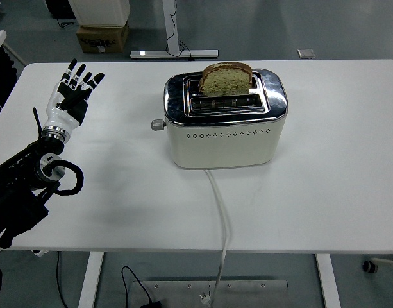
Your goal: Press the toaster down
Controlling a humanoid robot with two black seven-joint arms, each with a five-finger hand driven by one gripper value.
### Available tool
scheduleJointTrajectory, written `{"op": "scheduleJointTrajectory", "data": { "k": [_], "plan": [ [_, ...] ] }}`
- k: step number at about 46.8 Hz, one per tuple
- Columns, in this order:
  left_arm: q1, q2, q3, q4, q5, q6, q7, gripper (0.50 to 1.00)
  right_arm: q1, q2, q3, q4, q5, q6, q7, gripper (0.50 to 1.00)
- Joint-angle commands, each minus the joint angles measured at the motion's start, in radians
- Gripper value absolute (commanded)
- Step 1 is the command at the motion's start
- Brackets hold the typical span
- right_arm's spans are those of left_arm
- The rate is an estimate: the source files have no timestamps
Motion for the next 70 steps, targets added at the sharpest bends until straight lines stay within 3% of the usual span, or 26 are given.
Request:
{"op": "scheduleJointTrajectory", "data": {
  "k": [1,44,56,70],
  "plan": [
    [0.0,0.0,0.0,0.0,0.0,-0.001,0.0,1.0,-0.001,0.0,0.0,0.0,0.0,0.0,0.0,0.998],
    [-0.006,0.015,0.004,-0.005,0.008,0.002,0.008,1.0,0.001,0.0,0.0,0.0,0.0,0.0,0.0,0.998],
    [0.014,0.015,0.007,-0.005,0.139,0.008,0.005,1.0,0.001,0.0,0.0,0.0,0.0,0.0,0.0,0.998],
    [0.017,0.046,0.004,-0.005,0.13,0.014,0.006,1.0,-0.001,0.0,0.0,0.0,0.0,0.0,0.0,0.998]
  ]
}}
